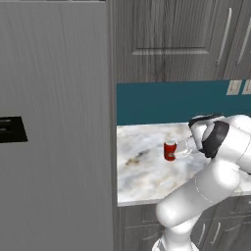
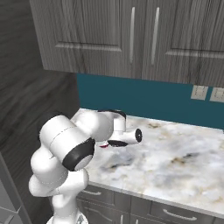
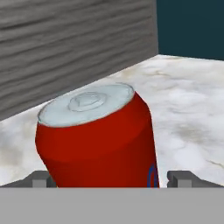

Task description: Move the drinks to the dining counter.

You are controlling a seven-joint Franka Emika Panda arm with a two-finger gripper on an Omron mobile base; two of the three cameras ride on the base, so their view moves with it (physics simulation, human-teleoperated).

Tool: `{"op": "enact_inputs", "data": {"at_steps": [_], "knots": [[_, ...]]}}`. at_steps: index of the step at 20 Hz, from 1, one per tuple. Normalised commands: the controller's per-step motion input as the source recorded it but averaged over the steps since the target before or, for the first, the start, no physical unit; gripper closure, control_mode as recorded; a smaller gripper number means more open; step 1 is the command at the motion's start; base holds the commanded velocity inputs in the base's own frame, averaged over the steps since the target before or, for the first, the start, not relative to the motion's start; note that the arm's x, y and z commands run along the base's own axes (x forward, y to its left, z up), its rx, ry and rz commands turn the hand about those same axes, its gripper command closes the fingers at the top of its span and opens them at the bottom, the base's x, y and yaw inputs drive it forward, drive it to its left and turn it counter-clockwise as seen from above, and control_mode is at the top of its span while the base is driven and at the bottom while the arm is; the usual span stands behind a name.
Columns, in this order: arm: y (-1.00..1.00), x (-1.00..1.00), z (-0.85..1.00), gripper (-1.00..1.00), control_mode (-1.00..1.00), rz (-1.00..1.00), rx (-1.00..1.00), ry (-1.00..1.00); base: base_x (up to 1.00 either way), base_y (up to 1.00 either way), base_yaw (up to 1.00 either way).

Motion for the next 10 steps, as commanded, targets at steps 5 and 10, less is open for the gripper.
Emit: {"op": "enact_inputs", "data": {"at_steps": [5, 10], "knots": [[0.17, 0.18, -0.11, -1.00, -1.00, -0.01, 0.00, 0.07, 0.00, 0.00, 0.00], [0.21, 0.19, -0.12, 1.00, -1.00, 0.00, 0.00, 0.02, 0.00, 0.00, 0.00]]}}
